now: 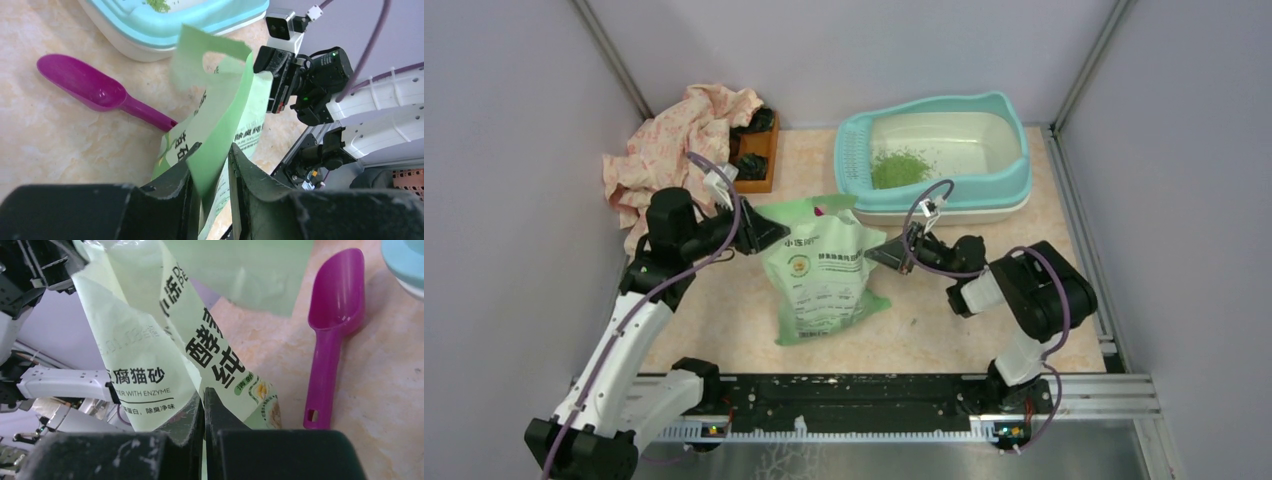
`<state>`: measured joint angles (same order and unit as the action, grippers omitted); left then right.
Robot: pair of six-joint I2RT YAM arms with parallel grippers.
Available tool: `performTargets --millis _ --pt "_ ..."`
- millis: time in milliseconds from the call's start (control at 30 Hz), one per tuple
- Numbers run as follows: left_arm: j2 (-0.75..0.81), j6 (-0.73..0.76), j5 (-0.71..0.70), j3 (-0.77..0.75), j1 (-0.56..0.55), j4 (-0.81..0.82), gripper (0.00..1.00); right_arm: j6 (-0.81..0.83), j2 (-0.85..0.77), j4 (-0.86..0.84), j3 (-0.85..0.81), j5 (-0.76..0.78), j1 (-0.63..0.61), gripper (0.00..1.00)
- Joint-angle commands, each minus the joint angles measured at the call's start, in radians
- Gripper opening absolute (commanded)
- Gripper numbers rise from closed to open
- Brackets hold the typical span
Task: Fill the litter box with clean litter
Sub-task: Adjust the cat litter bag at the center of the board.
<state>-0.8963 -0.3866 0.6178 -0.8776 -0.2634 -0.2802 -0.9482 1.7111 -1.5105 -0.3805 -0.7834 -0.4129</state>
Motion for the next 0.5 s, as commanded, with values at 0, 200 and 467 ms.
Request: performTargets --millis 0,200,467 --pt "0.013 0.048 -0.011 -0.059 -0.006 -0.022 0.31 0.042 -0.198 -0.063 0.004 0.016 -0.014 0.0" --pt "0.005 0.071 -0.042 -0.098 -0.005 -0.028 0.31 0.278 -0.531 0.441 -0.053 0.021 -0.014 0.0" --pt "-0.068 0.078 -0.027 -0.172 -0.004 0.021 0.31 0.441 -0.739 0.808 -0.061 0.002 -0.013 0.0"
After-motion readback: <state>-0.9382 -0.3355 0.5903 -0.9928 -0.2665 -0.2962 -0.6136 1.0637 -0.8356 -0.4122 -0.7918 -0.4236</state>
